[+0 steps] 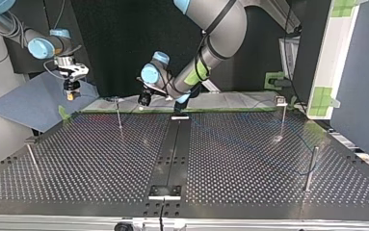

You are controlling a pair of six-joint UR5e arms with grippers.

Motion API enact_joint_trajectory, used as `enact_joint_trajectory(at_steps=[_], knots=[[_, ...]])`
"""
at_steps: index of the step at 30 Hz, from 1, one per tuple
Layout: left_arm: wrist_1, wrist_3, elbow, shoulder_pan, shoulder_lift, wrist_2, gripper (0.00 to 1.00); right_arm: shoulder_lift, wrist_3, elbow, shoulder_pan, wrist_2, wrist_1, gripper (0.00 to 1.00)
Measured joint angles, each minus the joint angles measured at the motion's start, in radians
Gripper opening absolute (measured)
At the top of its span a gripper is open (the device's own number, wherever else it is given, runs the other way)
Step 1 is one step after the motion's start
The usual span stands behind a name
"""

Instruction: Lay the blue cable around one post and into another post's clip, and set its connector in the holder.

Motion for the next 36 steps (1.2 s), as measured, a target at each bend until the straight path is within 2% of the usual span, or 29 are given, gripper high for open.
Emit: enact_joint_trajectory(at_steps=[6,13,24,36], knots=[[-0.001,-0.004,0.005,0.006,0.000,0.006,0.02,0.031,-0.002,-0.016,0.005,-0.009,-0.014,0.00],[-0.012,-0.005,0.021,0.014,0.000,0.020,0.02,0.070,-0.007,-0.052,0.012,-0.025,-0.010,0.00],[-0.027,-0.003,0.032,0.020,0.000,0.017,0.02,0.075,-0.014,-0.108,0.015,-0.030,0.023,0.00],[-0.032,-0.002,0.045,0.037,0.000,0.003,0.02,0.076,-0.006,-0.155,0.016,-0.031,0.032,0.00]])
